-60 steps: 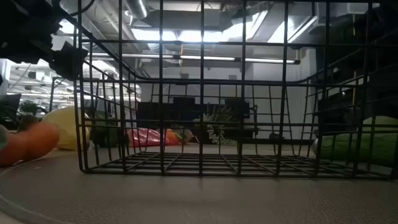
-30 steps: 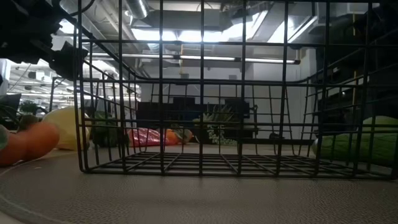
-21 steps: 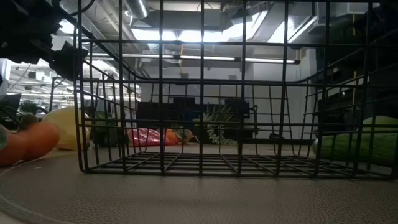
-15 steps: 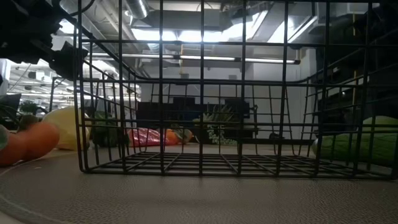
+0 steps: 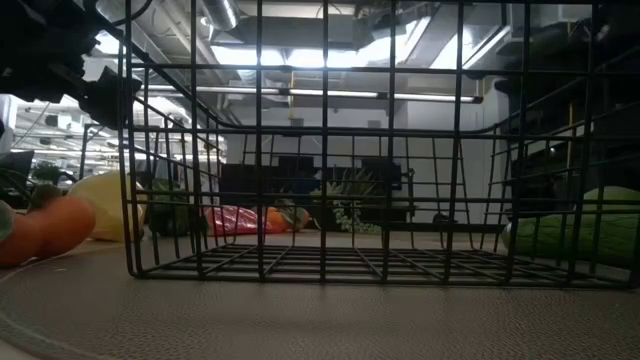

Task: Build produce basket
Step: Put the black grapes into the black wire basket

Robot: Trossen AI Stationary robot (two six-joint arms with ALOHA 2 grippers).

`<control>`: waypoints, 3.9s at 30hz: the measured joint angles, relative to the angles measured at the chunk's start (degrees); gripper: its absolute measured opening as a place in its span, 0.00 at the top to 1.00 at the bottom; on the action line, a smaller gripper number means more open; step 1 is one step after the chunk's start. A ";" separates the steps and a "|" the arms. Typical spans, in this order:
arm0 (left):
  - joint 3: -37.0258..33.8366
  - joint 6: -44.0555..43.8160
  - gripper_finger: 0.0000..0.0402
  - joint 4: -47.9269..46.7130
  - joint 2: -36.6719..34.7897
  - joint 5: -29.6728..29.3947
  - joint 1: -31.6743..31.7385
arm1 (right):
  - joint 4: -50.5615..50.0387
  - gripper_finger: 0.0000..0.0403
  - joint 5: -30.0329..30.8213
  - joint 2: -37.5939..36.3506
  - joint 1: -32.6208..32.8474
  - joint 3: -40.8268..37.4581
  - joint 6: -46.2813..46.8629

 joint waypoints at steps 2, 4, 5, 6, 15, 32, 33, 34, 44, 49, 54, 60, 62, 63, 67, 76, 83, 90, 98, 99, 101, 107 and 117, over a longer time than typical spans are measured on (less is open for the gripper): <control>0.00 0.00 0.33 0.01 0.00 -0.01 -0.01 | 0.42 0.67 2.63 0.02 -0.01 0.00 2.02; 0.00 0.01 0.33 0.01 0.00 0.00 -0.01 | 1.79 0.67 4.06 0.00 -0.01 0.00 6.34; 0.00 -0.02 0.33 0.01 0.00 0.00 0.00 | 2.66 0.67 4.23 0.00 -0.01 0.00 8.70; 0.00 -0.01 0.33 0.01 0.00 -0.01 -0.01 | 3.38 0.67 4.21 0.00 -0.01 0.00 11.12; 0.00 -0.03 0.33 0.01 0.00 -0.12 -0.02 | 7.30 0.67 -1.63 0.01 -0.01 0.00 35.71; 0.00 -3.15 0.33 23.58 -0.02 -23.98 -0.02 | 28.60 0.67 9.30 0.01 0.01 0.00 21.94; 0.00 -2.74 0.33 24.28 -0.02 -24.74 0.01 | 28.37 0.67 10.68 0.00 0.01 0.00 21.90; 0.00 -2.22 0.33 24.42 -0.02 -25.40 0.01 | 28.03 0.67 11.71 0.00 -0.03 0.00 21.46; 0.00 -1.92 0.33 23.69 0.05 -28.54 0.01 | 28.59 0.67 18.25 0.02 -0.05 0.00 17.71; 0.00 -1.26 0.33 24.24 0.05 -28.59 0.01 | 28.15 0.67 19.28 0.01 -0.05 0.00 15.74; 0.00 1.26 0.33 23.89 0.05 -33.11 0.01 | 28.12 0.67 15.79 0.02 -0.07 0.00 19.51; 0.00 2.62 0.33 23.84 0.05 -40.61 0.01 | 28.12 0.67 6.52 0.01 -0.05 0.00 24.03; 0.00 0.79 0.33 23.86 0.05 -40.62 0.01 | 28.14 0.67 3.33 0.02 -0.05 0.00 24.56; 0.00 -0.73 0.33 23.89 0.05 -40.33 0.01 | 28.16 0.67 2.24 0.00 -0.05 0.00 25.01; 0.00 -6.32 0.33 24.05 0.05 -40.10 0.01 | 28.31 0.67 0.64 0.01 -0.05 0.00 23.57; 0.00 -11.30 0.33 25.01 0.05 -35.29 -0.02 | 29.00 0.67 1.19 0.01 -0.16 0.00 18.93; 4.08 -11.56 0.33 29.19 2.62 -29.82 -0.04 | 29.41 0.67 -2.46 0.07 -0.16 3.87 17.23; 14.16 -3.83 0.33 28.42 16.56 -29.09 -0.02 | 17.79 0.67 -2.42 3.47 -0.17 14.20 2.84; 23.48 -1.45 0.33 28.02 34.07 -33.94 0.03 | -9.18 0.67 8.77 11.37 -0.17 27.39 4.45; 24.47 -1.46 0.33 27.76 35.86 -34.61 0.03 | -11.54 0.67 9.67 12.72 -0.18 28.73 4.82; 26.34 -1.48 0.33 27.57 39.22 -35.58 0.21 | -15.67 0.67 11.61 15.45 -0.16 30.86 6.01; 33.04 -1.50 0.33 25.48 47.92 -35.03 2.25 | -26.09 0.67 17.86 22.88 -0.17 35.22 10.73; 48.37 -9.83 0.33 -9.59 54.77 -36.12 8.52 | -33.45 0.67 17.19 31.27 -0.23 37.77 19.71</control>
